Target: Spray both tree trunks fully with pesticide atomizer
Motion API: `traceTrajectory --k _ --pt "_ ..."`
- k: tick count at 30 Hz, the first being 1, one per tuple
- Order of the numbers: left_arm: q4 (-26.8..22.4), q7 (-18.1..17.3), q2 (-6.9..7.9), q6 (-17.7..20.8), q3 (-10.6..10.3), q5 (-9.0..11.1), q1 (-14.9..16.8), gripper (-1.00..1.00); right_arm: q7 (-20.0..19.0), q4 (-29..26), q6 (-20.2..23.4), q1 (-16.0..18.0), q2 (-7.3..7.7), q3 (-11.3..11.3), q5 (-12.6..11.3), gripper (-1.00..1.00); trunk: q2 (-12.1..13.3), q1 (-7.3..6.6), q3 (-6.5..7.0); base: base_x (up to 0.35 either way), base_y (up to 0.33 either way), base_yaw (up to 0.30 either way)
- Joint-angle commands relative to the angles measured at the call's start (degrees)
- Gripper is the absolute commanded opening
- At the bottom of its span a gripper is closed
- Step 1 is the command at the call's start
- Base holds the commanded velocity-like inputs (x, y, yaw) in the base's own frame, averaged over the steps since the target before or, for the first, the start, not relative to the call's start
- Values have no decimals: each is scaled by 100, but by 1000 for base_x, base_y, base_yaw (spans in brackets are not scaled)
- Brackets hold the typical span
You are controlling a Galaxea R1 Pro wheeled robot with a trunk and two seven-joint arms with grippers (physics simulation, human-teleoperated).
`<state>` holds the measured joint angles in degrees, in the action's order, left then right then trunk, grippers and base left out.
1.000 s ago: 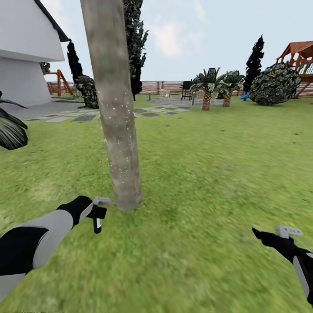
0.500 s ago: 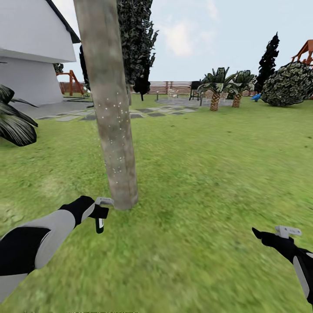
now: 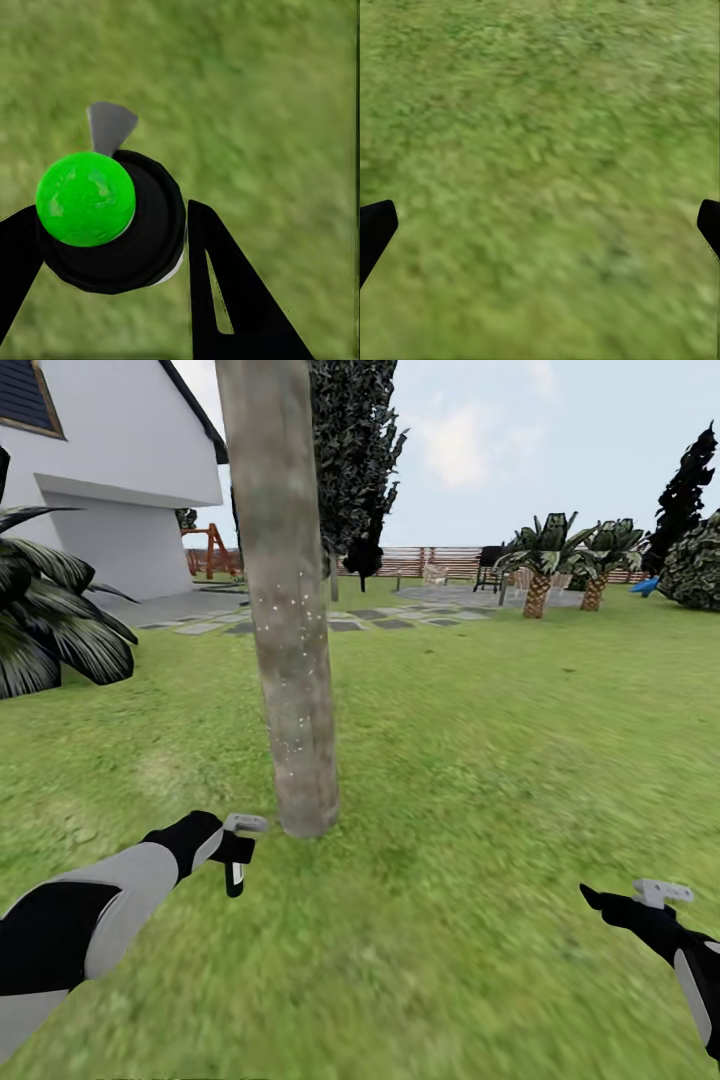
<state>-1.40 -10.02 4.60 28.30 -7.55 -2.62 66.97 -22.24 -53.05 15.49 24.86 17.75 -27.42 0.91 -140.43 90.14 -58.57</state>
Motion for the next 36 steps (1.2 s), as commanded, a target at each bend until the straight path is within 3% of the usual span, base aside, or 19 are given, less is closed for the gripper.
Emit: traceTrajectory --k 1,17,36 --pt "0 0 -1 0 0 -1 0 -100 0 2 -1 0 0 0 1 100 0 0 0 0 -302 74" --pt "0 0 -3 0 -7 -2 0 -100 0 0 0 0 0 0 3 100 0 0 0 0 -321 19" --pt "0 0 -82 0 -4 -2 0 -100 0 -2 1 0 0 0 4 100 0 0 0 0 -322 246"
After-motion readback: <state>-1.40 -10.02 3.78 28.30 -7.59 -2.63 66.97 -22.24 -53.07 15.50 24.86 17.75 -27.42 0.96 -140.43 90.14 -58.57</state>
